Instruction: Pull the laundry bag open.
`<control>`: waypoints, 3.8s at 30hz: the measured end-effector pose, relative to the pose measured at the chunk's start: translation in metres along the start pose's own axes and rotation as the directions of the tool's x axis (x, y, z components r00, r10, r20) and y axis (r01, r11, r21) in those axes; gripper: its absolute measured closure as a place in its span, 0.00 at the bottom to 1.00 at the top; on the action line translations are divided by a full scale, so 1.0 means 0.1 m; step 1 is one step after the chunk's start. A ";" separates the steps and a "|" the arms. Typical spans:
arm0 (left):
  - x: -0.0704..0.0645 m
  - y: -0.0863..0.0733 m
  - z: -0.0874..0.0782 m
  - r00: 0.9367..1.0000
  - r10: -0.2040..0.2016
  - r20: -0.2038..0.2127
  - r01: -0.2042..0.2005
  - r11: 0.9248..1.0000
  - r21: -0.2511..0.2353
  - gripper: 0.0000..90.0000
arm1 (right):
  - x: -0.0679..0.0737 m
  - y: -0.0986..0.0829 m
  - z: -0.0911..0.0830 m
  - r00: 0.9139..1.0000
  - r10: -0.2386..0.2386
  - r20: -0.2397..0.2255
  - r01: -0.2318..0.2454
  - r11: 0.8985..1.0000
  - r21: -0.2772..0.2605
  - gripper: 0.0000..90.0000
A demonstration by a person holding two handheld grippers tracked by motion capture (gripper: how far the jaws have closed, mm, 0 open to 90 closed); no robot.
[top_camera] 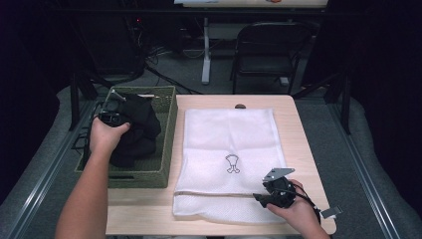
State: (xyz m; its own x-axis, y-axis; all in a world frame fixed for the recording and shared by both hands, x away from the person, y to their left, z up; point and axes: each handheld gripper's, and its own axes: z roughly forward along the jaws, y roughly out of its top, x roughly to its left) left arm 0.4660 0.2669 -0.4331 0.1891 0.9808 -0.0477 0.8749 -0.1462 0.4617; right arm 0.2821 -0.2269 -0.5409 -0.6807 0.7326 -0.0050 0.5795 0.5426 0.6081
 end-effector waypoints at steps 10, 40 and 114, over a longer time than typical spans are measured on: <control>-0.04 0.02 -0.12 1.000 0.015 -0.003 -0.016 1.000 -0.021 0.75 | 0.02 0.00 0.01 0.999 -0.037 -0.018 0.037 0.999 -0.016 0.54; -0.12 0.01 -0.53 0.998 0.042 0.036 -0.040 0.998 -0.052 0.75 | 0.07 0.31 0.24 0.981 -0.139 -0.132 0.139 0.990 -0.014 0.79; -0.41 -0.14 -0.70 0.983 0.148 0.113 -0.145 0.989 -0.033 0.75 | 0.25 0.37 0.54 0.953 -0.222 -0.207 0.236 0.971 0.045 0.99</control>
State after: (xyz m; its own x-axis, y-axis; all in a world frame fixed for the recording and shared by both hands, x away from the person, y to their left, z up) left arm 0.4147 0.2381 -0.3758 0.3654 0.9276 -0.0783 0.8228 -0.2825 0.4931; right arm 0.3107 -0.1662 -0.5612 -0.8699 0.4925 0.0245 0.4222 0.7182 0.5531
